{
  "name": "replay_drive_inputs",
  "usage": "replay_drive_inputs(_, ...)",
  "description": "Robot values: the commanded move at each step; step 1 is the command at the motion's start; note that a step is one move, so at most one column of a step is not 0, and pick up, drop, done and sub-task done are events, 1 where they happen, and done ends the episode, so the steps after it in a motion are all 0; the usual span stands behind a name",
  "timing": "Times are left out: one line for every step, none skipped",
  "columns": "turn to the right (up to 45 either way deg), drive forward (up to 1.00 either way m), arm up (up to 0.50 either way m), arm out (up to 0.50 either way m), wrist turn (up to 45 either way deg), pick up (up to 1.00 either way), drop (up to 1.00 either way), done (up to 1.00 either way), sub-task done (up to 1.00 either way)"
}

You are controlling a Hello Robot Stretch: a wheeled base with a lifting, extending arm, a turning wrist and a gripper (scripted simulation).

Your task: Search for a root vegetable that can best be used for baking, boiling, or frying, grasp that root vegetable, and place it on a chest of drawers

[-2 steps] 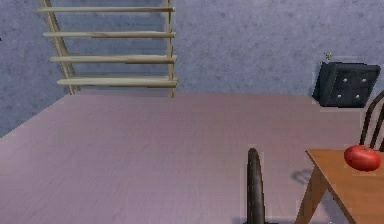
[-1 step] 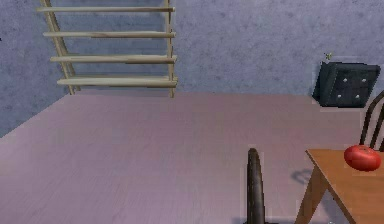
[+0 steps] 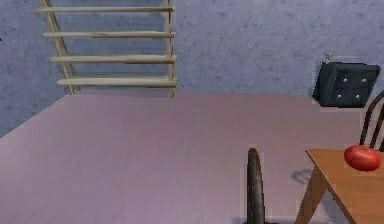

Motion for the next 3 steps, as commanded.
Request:
replay_drive_inputs(0.0,0.00,0.00,0.00,45.0,0.00,0.00,0.00,0.00)
replay_drive_inputs(0.0,0.00,0.00,0.00,45.0,0.00,0.00,0.00,0.00)
replay_drive_inputs(0.0,0.00,0.00,0.00,27.0,0.00,0.00,0.00,0.00)
